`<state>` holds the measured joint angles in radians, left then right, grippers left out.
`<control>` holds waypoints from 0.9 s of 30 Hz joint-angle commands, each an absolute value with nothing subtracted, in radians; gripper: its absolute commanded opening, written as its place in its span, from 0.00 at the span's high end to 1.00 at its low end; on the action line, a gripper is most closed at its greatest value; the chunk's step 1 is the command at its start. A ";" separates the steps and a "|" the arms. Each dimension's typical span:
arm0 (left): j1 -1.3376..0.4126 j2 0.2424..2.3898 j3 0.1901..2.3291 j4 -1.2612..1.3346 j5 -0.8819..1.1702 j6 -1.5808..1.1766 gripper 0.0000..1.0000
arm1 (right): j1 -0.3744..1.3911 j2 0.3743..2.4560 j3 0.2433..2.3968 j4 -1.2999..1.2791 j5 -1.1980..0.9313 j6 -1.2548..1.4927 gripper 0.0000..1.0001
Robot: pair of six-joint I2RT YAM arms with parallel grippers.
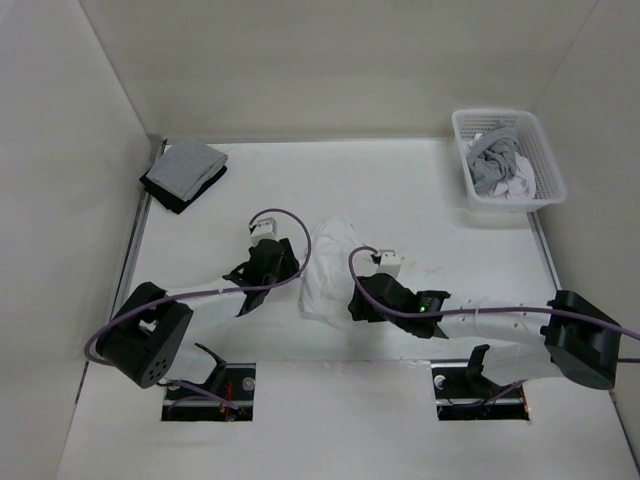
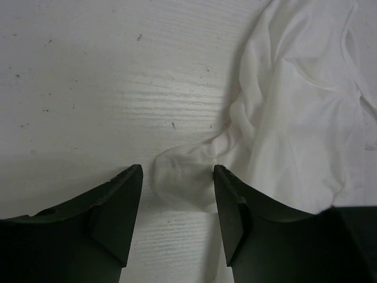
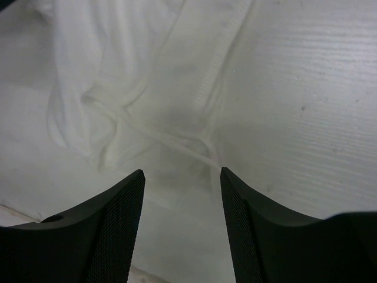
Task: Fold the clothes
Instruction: Flatten the tank top out
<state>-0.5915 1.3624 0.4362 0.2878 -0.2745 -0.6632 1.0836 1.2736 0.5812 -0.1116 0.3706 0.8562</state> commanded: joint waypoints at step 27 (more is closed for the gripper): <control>-0.576 0.836 0.491 0.041 -0.265 -0.709 0.96 | 1.107 0.940 0.731 -0.370 0.431 0.756 0.69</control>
<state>-0.5888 0.8326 0.4747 0.1139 -0.2687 -0.6941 1.0950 0.8257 0.8150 -0.3202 0.5327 0.7639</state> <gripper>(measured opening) 0.039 0.272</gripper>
